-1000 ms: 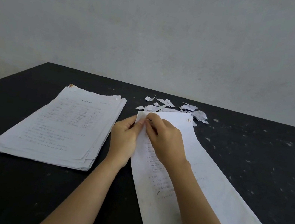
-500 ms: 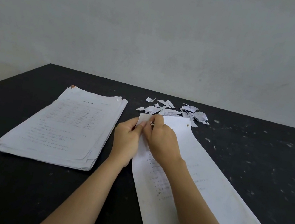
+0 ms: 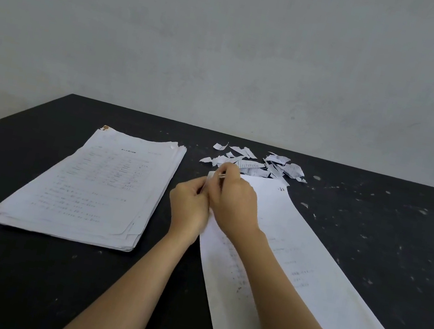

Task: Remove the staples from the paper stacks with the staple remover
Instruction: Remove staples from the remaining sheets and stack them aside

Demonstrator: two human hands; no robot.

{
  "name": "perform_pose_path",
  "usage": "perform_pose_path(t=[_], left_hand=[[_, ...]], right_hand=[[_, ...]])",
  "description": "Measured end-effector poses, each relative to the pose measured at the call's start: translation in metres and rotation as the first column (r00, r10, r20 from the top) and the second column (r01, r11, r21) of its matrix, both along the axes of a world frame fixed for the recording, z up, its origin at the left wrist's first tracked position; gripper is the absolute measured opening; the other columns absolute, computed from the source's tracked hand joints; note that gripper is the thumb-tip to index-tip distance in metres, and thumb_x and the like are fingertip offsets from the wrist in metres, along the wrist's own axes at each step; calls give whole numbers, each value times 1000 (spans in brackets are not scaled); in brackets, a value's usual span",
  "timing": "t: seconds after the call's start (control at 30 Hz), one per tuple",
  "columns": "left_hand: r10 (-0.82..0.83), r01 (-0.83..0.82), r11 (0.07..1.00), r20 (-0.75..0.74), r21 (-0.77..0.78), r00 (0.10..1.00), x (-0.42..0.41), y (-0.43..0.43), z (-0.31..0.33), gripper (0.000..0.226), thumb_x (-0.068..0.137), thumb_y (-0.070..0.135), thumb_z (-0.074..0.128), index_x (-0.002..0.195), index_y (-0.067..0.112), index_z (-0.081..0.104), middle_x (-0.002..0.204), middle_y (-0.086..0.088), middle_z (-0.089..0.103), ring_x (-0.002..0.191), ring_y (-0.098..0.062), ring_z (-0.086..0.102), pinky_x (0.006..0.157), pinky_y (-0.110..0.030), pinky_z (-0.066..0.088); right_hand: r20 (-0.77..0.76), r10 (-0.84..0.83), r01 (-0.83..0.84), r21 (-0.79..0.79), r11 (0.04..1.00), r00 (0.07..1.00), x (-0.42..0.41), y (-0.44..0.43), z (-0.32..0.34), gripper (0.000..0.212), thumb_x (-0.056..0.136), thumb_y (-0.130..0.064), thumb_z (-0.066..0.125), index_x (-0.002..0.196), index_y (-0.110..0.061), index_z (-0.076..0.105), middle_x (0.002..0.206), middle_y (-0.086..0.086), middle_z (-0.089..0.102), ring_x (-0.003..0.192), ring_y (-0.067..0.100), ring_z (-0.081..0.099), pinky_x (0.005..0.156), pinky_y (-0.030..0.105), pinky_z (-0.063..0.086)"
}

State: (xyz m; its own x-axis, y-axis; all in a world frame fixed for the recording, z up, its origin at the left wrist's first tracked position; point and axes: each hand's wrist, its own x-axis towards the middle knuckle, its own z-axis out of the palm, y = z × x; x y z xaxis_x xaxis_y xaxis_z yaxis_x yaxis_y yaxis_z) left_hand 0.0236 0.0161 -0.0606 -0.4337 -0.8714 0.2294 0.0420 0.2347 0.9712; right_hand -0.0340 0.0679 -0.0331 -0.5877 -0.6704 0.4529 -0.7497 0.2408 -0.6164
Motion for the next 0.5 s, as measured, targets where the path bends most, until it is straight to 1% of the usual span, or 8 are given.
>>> perform_pose_path(t=[0.03,0.1,0.13,0.2,0.27,0.37,0.4,0.5], left_hand=[[-24,24,999,-18,-36,1000,2,2,2,31,88,3,55,60,13,66,50,8,54,47,-4,43,48,-18,35],[-94,87,990,-60,-110,994,5,7,5,16,88,8,61,91,13,76,74,9,71,67,2,63,62,-11,48],[-109,97,981,-64,-170,992,7,8,5,17,87,10,64,101,12,73,84,8,72,75,3,66,66,-10,50],[-105,85,929,-37,-360,994,8,6,-1,25,81,7,69,106,11,68,87,8,70,73,3,66,64,-8,50],[-94,88,857,13,-508,995,7,4,-4,26,77,3,72,103,6,70,86,1,72,71,-1,65,63,-9,50],[-114,125,764,58,-633,992,8,1,-8,18,76,2,73,94,3,73,80,-7,74,77,-11,65,59,-16,52],[-110,131,755,73,-642,991,8,1,-8,15,77,4,72,92,3,74,79,-8,74,79,-12,65,58,-18,52],[-78,129,770,108,-626,991,6,2,-8,13,79,6,72,90,2,73,81,-10,73,70,-15,68,58,-24,56]], right_hand=[[154,-5,20,-90,996,988,-1,-1,5,12,94,-19,45,93,-9,51,55,-1,50,54,20,51,52,31,37],[425,-39,140,-210,968,905,-13,-4,16,16,90,-15,46,76,-14,53,50,-1,50,44,9,50,46,23,39],[532,-46,183,-209,961,845,-22,-5,23,24,88,-11,45,64,-14,49,49,0,49,38,8,50,42,22,36],[704,-23,152,-122,981,710,-42,-6,35,29,84,-5,46,56,-11,42,49,5,46,28,12,48,36,15,30],[757,-46,38,28,999,652,-56,-8,41,24,83,-1,50,61,-6,44,43,6,47,24,15,45,33,13,31],[746,-120,-69,217,974,656,-66,-16,40,18,82,2,51,65,-3,48,32,2,45,24,15,44,33,13,36],[746,-137,-78,246,966,652,-68,-20,39,18,82,3,51,65,-2,49,31,2,44,24,14,43,33,13,36],[746,-188,-42,278,960,639,-73,-29,36,22,83,6,50,63,-2,48,31,4,45,22,13,41,32,12,36]])
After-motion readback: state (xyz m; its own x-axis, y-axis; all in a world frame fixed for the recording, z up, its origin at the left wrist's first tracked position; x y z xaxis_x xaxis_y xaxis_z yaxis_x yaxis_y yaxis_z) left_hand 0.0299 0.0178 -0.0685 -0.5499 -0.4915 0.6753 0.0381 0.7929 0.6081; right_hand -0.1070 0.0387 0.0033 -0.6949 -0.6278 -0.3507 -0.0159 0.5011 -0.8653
